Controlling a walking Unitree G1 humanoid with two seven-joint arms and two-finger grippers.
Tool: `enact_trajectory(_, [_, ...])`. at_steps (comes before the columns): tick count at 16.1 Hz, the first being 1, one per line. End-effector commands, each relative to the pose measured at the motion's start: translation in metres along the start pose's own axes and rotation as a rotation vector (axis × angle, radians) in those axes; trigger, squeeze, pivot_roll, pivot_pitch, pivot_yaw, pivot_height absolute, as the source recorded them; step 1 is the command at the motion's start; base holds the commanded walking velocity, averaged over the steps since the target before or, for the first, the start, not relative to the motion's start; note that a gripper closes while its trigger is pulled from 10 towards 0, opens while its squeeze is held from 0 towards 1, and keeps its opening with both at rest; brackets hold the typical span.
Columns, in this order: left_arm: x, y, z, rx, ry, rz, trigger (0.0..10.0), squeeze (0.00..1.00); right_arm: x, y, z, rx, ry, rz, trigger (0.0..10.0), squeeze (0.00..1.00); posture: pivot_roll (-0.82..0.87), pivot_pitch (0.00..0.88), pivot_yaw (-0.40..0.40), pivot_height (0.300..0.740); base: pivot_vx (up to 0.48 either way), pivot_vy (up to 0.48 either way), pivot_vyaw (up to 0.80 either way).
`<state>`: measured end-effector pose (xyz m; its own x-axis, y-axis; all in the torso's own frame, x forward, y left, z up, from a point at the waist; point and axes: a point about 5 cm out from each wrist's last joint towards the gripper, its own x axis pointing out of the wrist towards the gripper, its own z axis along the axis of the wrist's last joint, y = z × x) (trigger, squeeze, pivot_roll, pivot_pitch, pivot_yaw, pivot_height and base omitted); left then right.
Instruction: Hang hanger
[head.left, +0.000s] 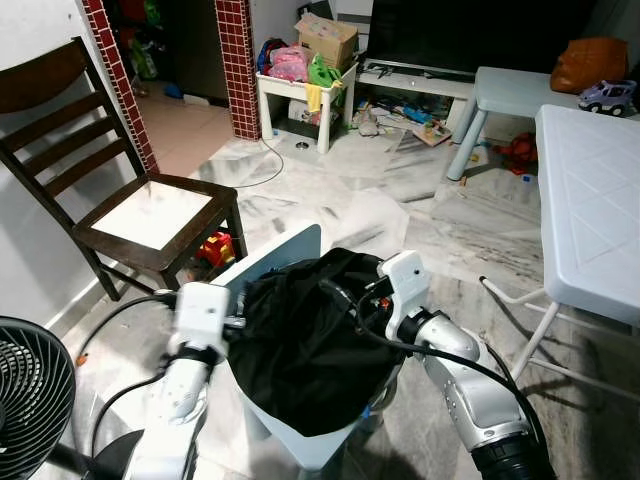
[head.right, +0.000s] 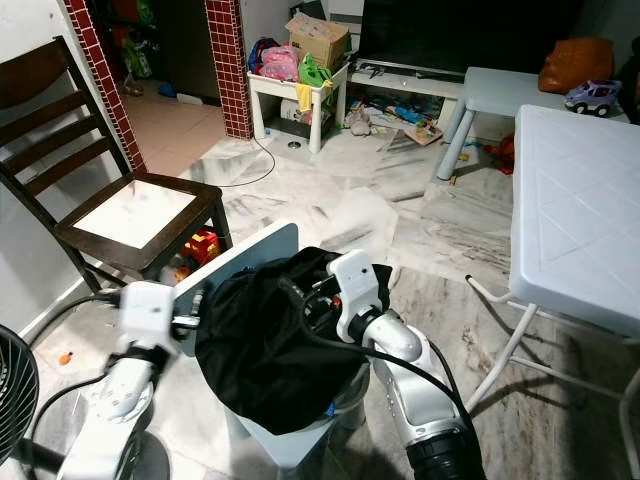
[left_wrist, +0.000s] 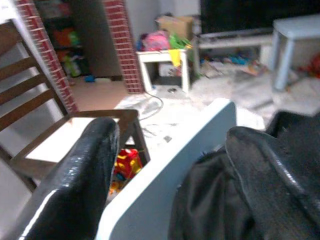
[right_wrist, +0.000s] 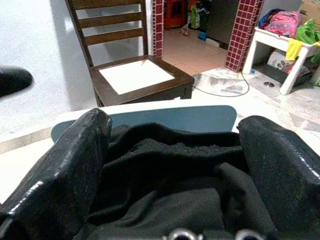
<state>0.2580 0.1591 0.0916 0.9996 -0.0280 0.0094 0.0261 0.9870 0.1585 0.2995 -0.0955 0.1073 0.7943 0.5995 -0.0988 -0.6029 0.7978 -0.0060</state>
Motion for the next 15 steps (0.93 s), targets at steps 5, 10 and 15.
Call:
enact_trajectory(5, [-0.019, 0.009, -0.018, -0.109, 0.108, 0.015, 10.0, 1.0, 0.0, -0.001, -0.001, -0.019, 0.008, 0.015, 10.0, 0.0, 0.05, 0.0, -0.021, 0.74, 0.0, 0.0, 0.0])
enact_trajectory(10, [-0.011, -0.008, -0.023, 0.073, 0.131, -0.21, 10.0, 0.0, -0.003, -0.003, -0.001, -0.024, 0.013, 0.01, 10.0, 0.0, 0.03, 0.0, -0.024, 0.74, 0.0, 0.0, 0.0])
enact_trajectory(15, [0.002, -0.016, -0.035, 0.111, 0.169, -0.341, 10.0, 0.62, -0.011, -0.01, 0.001, -0.049, 0.019, 0.0, 10.0, 0.0, -0.02, 0.0, -0.022, 0.74, 0.0, 0.0, 0.0])
